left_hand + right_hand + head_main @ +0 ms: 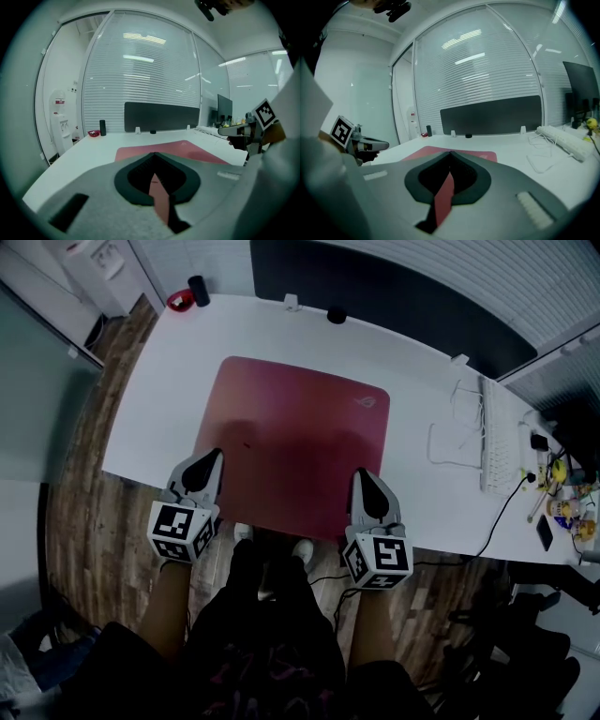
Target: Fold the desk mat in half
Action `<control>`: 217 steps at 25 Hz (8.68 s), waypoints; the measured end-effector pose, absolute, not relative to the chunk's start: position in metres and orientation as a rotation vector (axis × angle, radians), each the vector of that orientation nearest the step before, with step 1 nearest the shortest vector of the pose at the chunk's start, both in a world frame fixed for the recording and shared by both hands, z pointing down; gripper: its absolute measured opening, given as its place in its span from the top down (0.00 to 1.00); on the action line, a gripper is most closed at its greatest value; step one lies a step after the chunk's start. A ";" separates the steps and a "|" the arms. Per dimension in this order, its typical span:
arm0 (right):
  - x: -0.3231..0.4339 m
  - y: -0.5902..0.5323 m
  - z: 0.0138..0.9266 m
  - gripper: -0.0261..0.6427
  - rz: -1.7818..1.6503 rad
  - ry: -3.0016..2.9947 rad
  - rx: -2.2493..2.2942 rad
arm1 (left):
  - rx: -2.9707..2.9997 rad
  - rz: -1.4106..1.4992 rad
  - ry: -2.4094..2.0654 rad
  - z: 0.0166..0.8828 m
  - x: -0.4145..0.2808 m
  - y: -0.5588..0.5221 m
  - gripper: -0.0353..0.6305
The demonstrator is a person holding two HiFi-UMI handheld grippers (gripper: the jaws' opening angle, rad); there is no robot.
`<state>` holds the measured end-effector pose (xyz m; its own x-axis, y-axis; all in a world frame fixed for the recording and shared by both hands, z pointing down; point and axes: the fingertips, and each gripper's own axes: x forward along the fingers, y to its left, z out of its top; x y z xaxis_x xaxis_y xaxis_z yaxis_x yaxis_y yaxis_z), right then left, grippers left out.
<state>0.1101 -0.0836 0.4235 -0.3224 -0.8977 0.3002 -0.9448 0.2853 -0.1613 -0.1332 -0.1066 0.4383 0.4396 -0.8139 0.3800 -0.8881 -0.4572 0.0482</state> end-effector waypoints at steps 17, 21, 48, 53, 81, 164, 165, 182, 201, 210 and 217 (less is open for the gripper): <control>0.095 -0.058 0.494 0.97 0.611 -2.296 1.691 | 2.401 0.565 -1.361 0.507 -0.134 -0.088 0.95; 0.093 -0.053 0.503 0.97 0.603 -2.289 1.660 | 2.447 0.636 -1.318 0.514 -0.131 -0.085 0.95; 0.022 0.019 0.577 0.36 -0.127 -2.049 0.560 | 2.913 1.717 -0.240 0.579 -0.096 0.010 0.43; 0.022 0.018 0.580 0.42 -0.111 -2.057 0.563 | 2.924 1.738 -0.242 0.582 -0.094 0.009 0.50; 0.012 0.032 0.551 0.89 0.011 -2.182 0.469 | 2.875 1.581 -0.085 0.553 -0.091 0.026 0.90; 0.065 -0.316 0.545 0.91 -0.191 -2.021 0.383 | 2.964 1.745 -0.115 0.551 -0.033 -0.337 0.91; 0.065 -0.316 0.547 0.90 -0.188 -2.022 0.382 | 2.963 1.744 -0.115 0.553 -0.033 -0.338 0.91; 0.064 -0.328 0.556 0.89 -0.196 -2.020 0.402 | 2.957 1.756 -0.102 0.562 -0.033 -0.349 0.91; 0.069 -0.340 0.555 0.76 -0.231 -2.042 0.552 | 2.985 1.730 -0.217 0.566 -0.035 -0.358 0.82; 0.073 -0.345 0.547 0.71 -0.239 -2.045 0.650 | 2.988 1.610 -0.363 0.548 -0.041 -0.365 0.80; 0.070 -0.345 0.528 0.81 -0.160 -2.142 0.779 | 2.959 1.422 -0.516 0.536 -0.043 -0.366 0.86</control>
